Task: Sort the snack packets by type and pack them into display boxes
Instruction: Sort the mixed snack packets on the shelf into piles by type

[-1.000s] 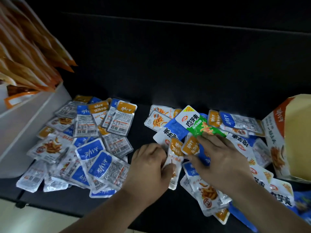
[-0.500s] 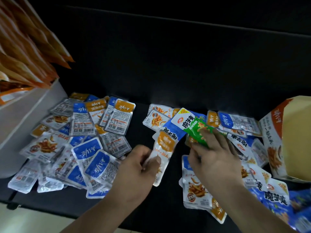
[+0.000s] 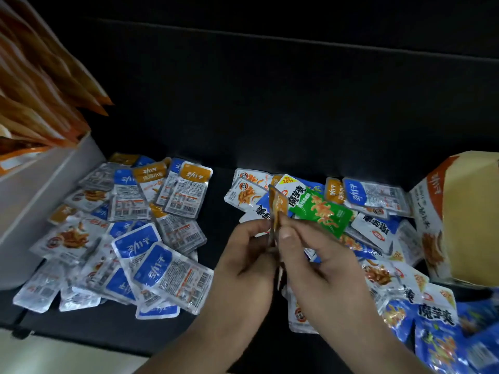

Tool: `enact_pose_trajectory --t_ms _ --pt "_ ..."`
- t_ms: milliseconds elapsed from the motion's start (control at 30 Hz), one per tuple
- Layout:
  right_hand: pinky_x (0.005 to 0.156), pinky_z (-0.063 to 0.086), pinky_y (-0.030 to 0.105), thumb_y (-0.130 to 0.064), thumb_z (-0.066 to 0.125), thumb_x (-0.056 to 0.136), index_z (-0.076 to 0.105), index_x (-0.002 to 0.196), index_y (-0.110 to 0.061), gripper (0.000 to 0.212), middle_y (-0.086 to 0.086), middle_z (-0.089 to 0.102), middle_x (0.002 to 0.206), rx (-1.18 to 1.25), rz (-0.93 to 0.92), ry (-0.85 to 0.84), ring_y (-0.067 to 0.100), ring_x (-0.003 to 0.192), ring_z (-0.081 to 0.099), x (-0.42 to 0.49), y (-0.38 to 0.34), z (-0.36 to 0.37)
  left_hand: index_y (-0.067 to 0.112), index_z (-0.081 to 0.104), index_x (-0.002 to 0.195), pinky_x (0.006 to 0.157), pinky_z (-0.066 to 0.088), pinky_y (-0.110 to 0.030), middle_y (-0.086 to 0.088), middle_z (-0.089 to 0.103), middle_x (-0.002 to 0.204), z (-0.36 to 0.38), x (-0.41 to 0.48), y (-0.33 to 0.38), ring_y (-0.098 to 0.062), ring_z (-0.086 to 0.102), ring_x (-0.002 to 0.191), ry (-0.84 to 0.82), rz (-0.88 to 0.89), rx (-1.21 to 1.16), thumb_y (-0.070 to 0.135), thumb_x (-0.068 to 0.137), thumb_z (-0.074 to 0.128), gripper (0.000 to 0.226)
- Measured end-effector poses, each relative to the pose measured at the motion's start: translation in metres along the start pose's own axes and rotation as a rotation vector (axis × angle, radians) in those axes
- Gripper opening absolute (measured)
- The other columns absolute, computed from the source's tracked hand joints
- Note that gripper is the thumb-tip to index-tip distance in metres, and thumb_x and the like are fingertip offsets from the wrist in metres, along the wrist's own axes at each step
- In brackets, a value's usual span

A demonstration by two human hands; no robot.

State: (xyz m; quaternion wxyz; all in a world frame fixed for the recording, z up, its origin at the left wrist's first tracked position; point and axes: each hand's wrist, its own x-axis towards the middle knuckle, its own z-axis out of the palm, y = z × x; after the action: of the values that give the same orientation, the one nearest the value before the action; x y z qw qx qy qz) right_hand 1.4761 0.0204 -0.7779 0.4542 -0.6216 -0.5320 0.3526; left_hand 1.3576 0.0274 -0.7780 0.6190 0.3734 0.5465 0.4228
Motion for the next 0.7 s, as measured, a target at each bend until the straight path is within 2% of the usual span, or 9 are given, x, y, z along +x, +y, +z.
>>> enact_pose_trajectory --t_ms 100,200,267,333,400,467,533,600,700 --pt "0.098 0.056 0.032 -0.024 0.062 0.100 0.081 0.110 -0.024 0.022 -0.012 0.074 0.114 0.286 0.197 -0.104 0.005 0.113 0.068 0.001 -0.010 0.001 0.024 0.067 0.117 0.083 0.059 -0.029 0.003 0.079 0.102 -0.015 -0.002 0.002 -0.013 0.075 0.097 -0.020 0.055 0.075 0.015 0.101 0.064 0.018" --pt "0.089 0.062 0.032 -0.019 0.057 0.101 0.079 0.112 -0.024 0.025 -0.014 0.077 0.108 0.417 0.342 -0.175 0.005 0.105 0.073 0.003 -0.017 0.009 0.030 0.068 0.111 0.078 0.060 -0.026 0.012 0.079 0.100 -0.042 0.006 0.005 -0.006 0.075 0.092 0.089 0.072 0.213 0.007 0.098 0.068 0.027" --pt "0.089 0.063 0.035 -0.042 0.057 0.095 0.079 0.106 -0.033 0.026 -0.022 0.077 0.101 0.297 0.342 -0.112 -0.002 0.098 0.072 0.006 -0.014 0.021 0.031 0.071 0.105 0.070 0.057 -0.015 0.017 0.078 0.095 -0.066 0.017 0.012 0.001 0.073 0.086 0.224 0.059 0.243 0.011 0.095 0.072 0.023" --pt "0.093 0.059 0.039 -0.068 0.050 0.080 0.079 0.097 -0.039 0.044 -0.022 0.076 0.097 0.162 0.325 -0.064 -0.002 0.095 0.071 0.012 -0.016 0.037 0.031 0.072 0.102 0.065 0.052 -0.009 0.016 0.076 0.090 -0.093 0.031 0.025 0.004 0.070 0.081 0.349 0.104 0.288 0.014 0.093 0.075 0.020" --pt "0.090 0.054 0.020 -0.072 0.045 0.083 0.074 0.094 -0.039 0.045 -0.020 0.074 0.092 0.032 0.290 -0.167 -0.010 0.091 0.067 0.019 -0.024 0.055 0.025 0.073 0.100 0.060 0.050 -0.009 0.010 0.074 0.085 -0.120 0.044 0.040 0.004 0.068 0.074 0.434 0.185 0.327 0.011 0.094 0.074 0.015" --pt "0.081 0.044 0.007 -0.065 0.045 0.094 0.068 0.094 -0.044 0.031 -0.030 0.069 0.095 -0.137 0.250 -0.331 -0.016 0.091 0.060 0.029 -0.031 0.065 0.020 0.072 0.097 0.058 0.050 -0.014 0.007 0.071 0.082 -0.145 0.058 0.052 -0.001 0.069 0.074 0.523 0.238 0.408 0.010 0.094 0.072 0.010" --pt "0.089 0.046 0.020 -0.063 0.044 0.098 0.065 0.119 -0.046 0.034 -0.030 0.065 0.114 -0.301 0.178 -0.404 -0.009 0.103 0.058 0.040 -0.030 0.069 0.025 0.068 0.094 0.066 0.055 -0.031 0.002 0.070 0.083 -0.168 0.071 0.053 -0.016 0.069 0.079 0.601 0.245 0.558 0.018 0.094 0.070 0.008" --pt "0.094 0.049 0.031 -0.062 0.047 0.098 0.058 0.136 -0.041 0.045 -0.021 0.059 0.129 -0.420 0.152 -0.370 0.003 0.109 0.060 0.046 -0.024 0.067 0.028 0.068 0.104 0.083 0.057 -0.045 -0.004 0.069 0.104 -0.181 0.073 0.048 -0.031 0.066 0.098 0.652 0.252 0.944 0.029 0.087 0.069 0.017" --pt "0.103 0.050 0.039 -0.055 0.054 0.097 0.065 0.134 -0.033 0.045 -0.010 0.058 0.138 -0.660 -0.005 -0.210 0.018 0.127 0.057 0.050 0.000 0.050 0.018 0.066 0.127 0.100 0.046 -0.050 -0.008 0.058 0.137 -0.163 0.062 0.037 -0.036 0.051 0.124 0.540 0.465 1.214 0.024 0.086 0.072 0.042"
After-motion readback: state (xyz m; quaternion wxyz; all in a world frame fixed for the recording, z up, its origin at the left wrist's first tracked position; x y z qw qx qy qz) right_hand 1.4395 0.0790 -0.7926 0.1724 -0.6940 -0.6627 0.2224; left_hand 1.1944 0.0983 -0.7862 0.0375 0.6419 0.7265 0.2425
